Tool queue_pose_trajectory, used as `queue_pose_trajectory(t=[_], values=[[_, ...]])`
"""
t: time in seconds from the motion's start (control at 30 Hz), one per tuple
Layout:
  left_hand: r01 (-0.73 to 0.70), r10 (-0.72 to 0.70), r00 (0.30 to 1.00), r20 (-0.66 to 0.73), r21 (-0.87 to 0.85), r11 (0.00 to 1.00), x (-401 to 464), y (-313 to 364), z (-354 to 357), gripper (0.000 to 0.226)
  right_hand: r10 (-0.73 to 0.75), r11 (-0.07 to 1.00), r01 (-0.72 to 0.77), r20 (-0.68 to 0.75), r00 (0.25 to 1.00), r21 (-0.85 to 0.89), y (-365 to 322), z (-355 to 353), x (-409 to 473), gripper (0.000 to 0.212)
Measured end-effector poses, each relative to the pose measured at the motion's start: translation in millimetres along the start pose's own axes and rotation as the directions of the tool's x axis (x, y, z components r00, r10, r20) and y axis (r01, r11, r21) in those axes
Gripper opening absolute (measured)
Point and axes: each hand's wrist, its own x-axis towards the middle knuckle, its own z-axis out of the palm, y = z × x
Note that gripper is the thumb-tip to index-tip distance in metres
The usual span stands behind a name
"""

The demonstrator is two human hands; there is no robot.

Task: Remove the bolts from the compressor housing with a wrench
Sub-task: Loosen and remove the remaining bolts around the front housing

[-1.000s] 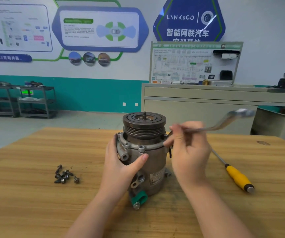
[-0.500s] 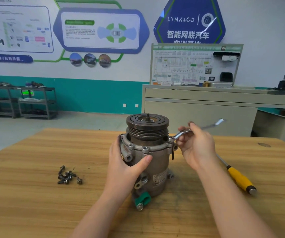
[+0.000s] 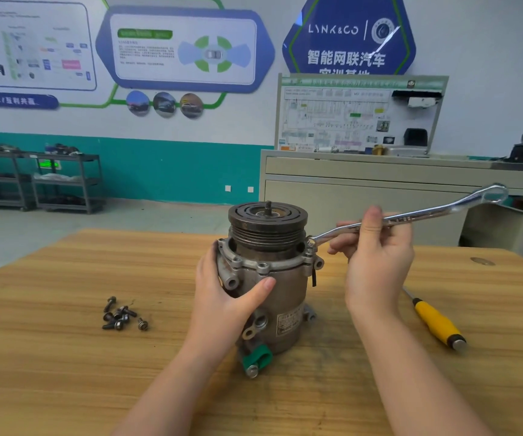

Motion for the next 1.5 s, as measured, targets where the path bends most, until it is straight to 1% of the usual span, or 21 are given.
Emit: queue_pose_trajectory(t=[0.1,0.23,0.3,0.37,0.47,0.53,0.6,0.63,0.7,0.77,0.83,0.87,0.93,1.0,1.03,1.1,1.17,1.27,1.33,1.4,1.5], values=[[0.008,-0.008,1.000,0.004,0.007,1.000,-0.3,0.0,0.3,0.111,-0.162,0.984,0.169,0.105,0.981,-0.061,-4.4,0.0,-5.6,0.011],[0.004,-0.004,1.000,0.003,0.021,1.000,-0.2,0.7,0.2,0.111,-0.306,0.927,0.353,0.285,0.908,-0.128,-7.0,-0.7,-11.2,0.007],[0.011,-0.011,1.000,0.008,0.031,0.999,-0.3,-0.1,0.8,0.109,-0.366,0.890,0.428,0.315,0.876,-0.155,-5.1,-0.5,-14.0,0.020],[0.018,-0.018,1.000,0.009,0.044,0.999,-1.3,0.4,1.3,0.109,-0.450,0.835,0.529,0.363,0.816,-0.153,-3.2,0.0,-16.2,0.024],[0.011,-0.012,1.000,0.020,0.046,0.999,-0.4,2.5,0.5,0.106,-0.554,0.705,0.688,0.470,0.687,-0.174,3.3,0.0,-21.1,0.014],[0.015,-0.017,0.998,0.061,0.028,0.999,0.6,1.6,0.0,0.103,-0.590,0.632,0.750,0.505,0.630,-0.197,8.4,1.1,-24.7,0.023],[0.016,-0.018,0.998,0.055,0.020,1.000,0.3,0.8,-0.2,0.095,-0.611,0.618,0.763,0.495,0.618,-0.190,12.1,1.5,-27.1,0.031],[0.012,-0.013,0.999,0.033,0.024,1.000,-0.6,1.0,0.0,0.096,-0.607,0.647,0.740,0.463,0.646,-0.185,13.4,1.6,-28.6,0.033],[0.013,-0.013,1.000,0.007,0.034,0.999,-1.3,1.6,1.1,0.102,-0.502,0.819,0.563,0.335,0.797,-0.112,12.6,3.1,-30.9,0.027],[0.018,-0.018,1.000,0.006,0.028,0.999,-1.6,3.5,1.7,0.102,-0.273,0.961,0.276,0.158,0.949,0.007,10.8,6.5,-28.8,0.017],[0.021,-0.021,1.000,0.007,0.005,1.000,-1.5,5.2,1.6,0.097,0.052,0.995,-0.054,0.024,0.998,0.089,13.1,9.7,-17.6,0.017],[0.024,-0.024,1.000,0.007,-0.002,1.000,-1.4,5.3,1.7,0.096,0.243,0.959,-0.242,0.009,0.970,0.145,14.6,9.7,-8.6,0.019],[0.030,-0.030,1.000,0.007,-0.005,1.000,-1.8,5.4,1.3,0.096,0.580,0.764,-0.585,0.108,0.808,0.272,16.7,7.2,9.7,0.021],[0.032,-0.032,0.999,0.009,-0.002,0.999,-2.3,6.5,0.8,0.099,0.715,0.566,-0.757,0.262,0.648,0.326,16.4,2.4,21.0,0.020],[0.033,-0.033,0.999,0.013,-0.001,0.999,-2.4,6.4,0.7,0.101,0.721,0.518,-0.775,0.301,0.624,0.362,16.2,0.6,23.0,0.020],[0.043,-0.042,0.999,0.022,-0.008,0.999,-2.1,6.1,0.8,0.108,0.707,0.499,-0.728,0.265,0.656,0.470,15.9,-1.2,23.3,0.018],[0.050,-0.050,0.999,0.022,-0.002,0.999,-2.0,5.9,0.4,0.114,0.661,0.585,-0.629,0.149,0.736,0.511,14.1,-2.1,20.5,0.017],[0.054,-0.054,0.998,0.029,0.010,0.999,-1.8,4.8,0.3,0.114,0.485,0.809,-0.466,0.040,0.873,0.358,11.7,-2.5,12.9,0.018],[0.052,-0.052,0.998,0.036,0.003,0.999,-2.5,5.1,0.1,0.112,0.355,0.904,-0.348,0.017,0.935,0.248,7.9,-1.2,8.0,0.017],[0.053,-0.053,0.998,0.041,0.006,0.999,-2.8,5.4,0.0,0.113,0.222,0.966,-0.222,0.017,0.975,0.135,4.3,1.1,3.6,0.015],[0.054,-0.055,0.998,0.036,0.031,0.998,-2.9,5.2,0.1,0.117,-0.007,1.000,0.008,0.070,0.998,-0.014,0.9,4.0,-7.3,0.015]])
